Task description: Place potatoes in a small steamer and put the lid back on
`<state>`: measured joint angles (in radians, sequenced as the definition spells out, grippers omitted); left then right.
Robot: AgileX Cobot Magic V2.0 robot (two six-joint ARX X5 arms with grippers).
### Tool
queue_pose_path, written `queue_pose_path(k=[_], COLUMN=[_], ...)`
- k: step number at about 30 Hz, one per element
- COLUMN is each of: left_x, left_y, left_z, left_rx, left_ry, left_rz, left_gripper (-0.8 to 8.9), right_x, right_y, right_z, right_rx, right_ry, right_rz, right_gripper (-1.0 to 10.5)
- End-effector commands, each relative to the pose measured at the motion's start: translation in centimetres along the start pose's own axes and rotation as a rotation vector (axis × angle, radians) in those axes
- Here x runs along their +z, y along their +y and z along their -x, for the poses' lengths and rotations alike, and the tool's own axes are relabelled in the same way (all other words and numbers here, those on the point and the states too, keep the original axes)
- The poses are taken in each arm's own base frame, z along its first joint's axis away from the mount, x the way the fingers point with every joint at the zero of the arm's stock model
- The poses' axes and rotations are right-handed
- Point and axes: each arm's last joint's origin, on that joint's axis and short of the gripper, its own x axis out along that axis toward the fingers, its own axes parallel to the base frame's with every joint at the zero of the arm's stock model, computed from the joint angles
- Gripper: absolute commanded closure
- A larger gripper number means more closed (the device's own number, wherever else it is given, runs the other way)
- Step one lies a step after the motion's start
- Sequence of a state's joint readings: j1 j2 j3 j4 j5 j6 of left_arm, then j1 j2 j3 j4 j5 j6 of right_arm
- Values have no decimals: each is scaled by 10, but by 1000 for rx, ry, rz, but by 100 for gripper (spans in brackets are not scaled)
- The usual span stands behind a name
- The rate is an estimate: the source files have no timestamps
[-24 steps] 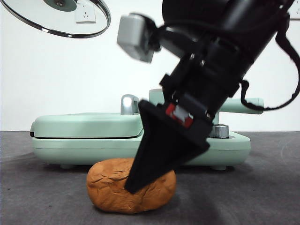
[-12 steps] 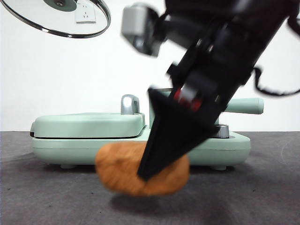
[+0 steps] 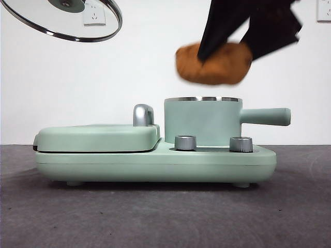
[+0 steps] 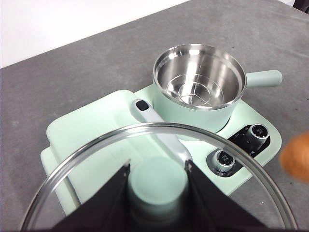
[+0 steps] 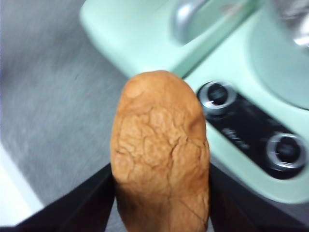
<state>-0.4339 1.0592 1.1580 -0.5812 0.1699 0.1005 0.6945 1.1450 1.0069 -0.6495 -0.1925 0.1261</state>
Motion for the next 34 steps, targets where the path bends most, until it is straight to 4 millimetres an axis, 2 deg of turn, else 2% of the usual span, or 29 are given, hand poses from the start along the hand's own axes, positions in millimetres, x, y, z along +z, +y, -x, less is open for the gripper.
queue_pose_path(k=[1, 5, 8, 12, 16, 23, 27, 34], left_x=[8, 8, 8, 8, 8, 8, 7, 7], left_y=[-1, -1, -1, -1, -1, -1, -1, 0], left_z=[3, 3, 3, 3, 3, 3, 3, 1], left_rx=[0, 0, 0, 0, 0, 0, 0, -1], left_ry=[-45, -45, -45, -45, -45, -45, -44, -37], left_rz=[-4, -4, -4, -4, -4, 4, 4, 6], left_gripper=[799, 799, 799, 799, 799, 799, 799, 799], right_x=[25, 56, 77, 99, 113, 124, 121, 115], right_y=[-4, -21, -37, -61, -81, -103, -114, -125], right_z=[11, 17, 11, -9, -34, -74, -94, -115], right_rx=[-26, -78, -115, -152, -174, -197, -209, -245], right_ry=[-41, -86, -102, -82, -45, -19, 1, 42], right_rz=[-70, -87, -91, -93, -94, -91, -95, -102], right_gripper=[693, 693, 693, 693, 693, 693, 693, 693])
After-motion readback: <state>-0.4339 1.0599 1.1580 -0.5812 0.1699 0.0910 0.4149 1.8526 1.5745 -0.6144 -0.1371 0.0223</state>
